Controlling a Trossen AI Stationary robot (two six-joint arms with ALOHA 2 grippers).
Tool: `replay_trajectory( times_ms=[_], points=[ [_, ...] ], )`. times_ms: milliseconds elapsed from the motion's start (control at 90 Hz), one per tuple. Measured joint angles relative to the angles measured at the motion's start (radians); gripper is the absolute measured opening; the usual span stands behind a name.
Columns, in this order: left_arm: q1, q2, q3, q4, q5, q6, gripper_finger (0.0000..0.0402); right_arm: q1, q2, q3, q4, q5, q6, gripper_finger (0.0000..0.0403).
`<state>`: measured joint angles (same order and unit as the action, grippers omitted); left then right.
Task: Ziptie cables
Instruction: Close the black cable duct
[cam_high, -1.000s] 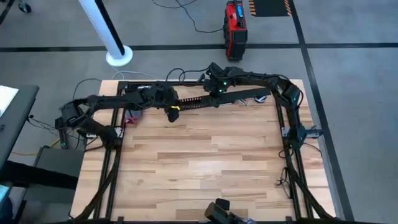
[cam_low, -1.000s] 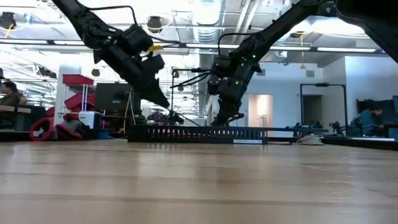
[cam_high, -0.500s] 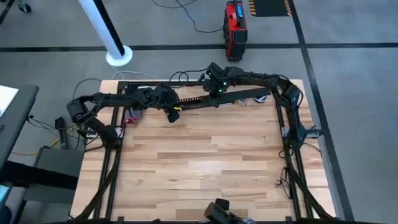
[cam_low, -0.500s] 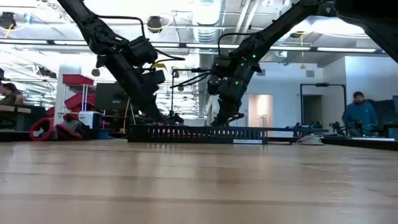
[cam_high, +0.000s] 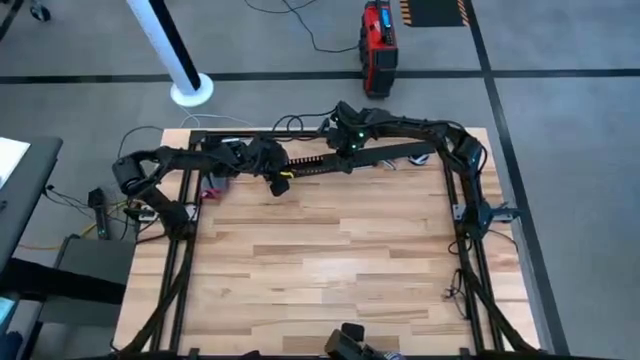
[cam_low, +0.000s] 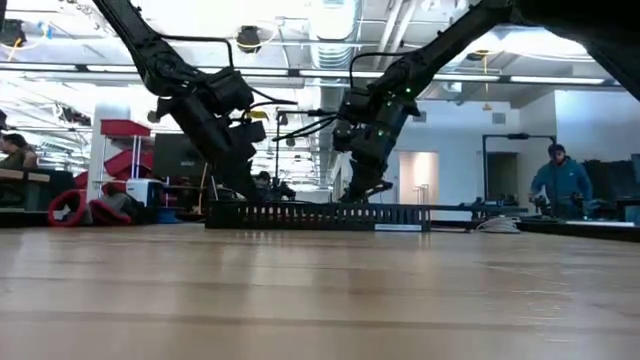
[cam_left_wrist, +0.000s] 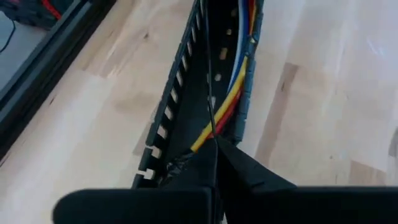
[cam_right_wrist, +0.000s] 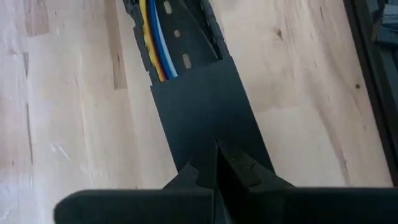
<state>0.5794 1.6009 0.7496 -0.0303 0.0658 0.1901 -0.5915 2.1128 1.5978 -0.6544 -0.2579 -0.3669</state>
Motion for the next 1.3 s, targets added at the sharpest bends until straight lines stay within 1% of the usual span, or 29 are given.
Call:
replay_trajectory(
  times_ms=[367,522,644,756,844,989,1122,1222,1300],
  points=[
    [0.004,-0.009,-0.001,-0.083,0.023,0.016,0.0003,0.0,0.001,0.0,0.001,-0.008,0.001,0.0],
    [0.003,-0.016,-0.001,-0.107,0.001,0.026,0.0035,0.002,0.001,0.0,0.001,-0.01,0.001,0.0],
    [0.0,-0.047,-0.003,-0.133,-0.065,0.047,0.0069,0.002,0.002,0.0,0.005,-0.017,0.003,0.0],
    [0.002,-0.086,-0.007,-0.151,-0.09,0.056,0.0094,0.004,0.003,0.0,0.004,-0.02,0.003,0.0],
    [0.002,-0.095,-0.007,-0.157,-0.102,0.059,0.0104,0.005,0.003,0.0,0.002,-0.02,0.003,0.0],
    [0.002,-0.099,-0.006,-0.175,-0.129,0.076,0.0106,0.004,0.003,0.0,-0.002,-0.019,0.003,0.0],
    [-0.004,-0.157,0.016,-0.233,-0.137,0.048,0.0107,0.003,0.003,0.0,-0.004,-0.018,0.003,0.0],
    [-0.007,-0.227,0.043,-0.259,-0.135,0.049,0.0107,0.003,0.002,0.0,-0.005,-0.016,0.002,0.0],
    [-0.008,-0.274,0.063,-0.31,-0.128,0.047,0.0107,0.003,0.002,0.0,-0.005,-0.013,0.001,0.0]
  ],
)
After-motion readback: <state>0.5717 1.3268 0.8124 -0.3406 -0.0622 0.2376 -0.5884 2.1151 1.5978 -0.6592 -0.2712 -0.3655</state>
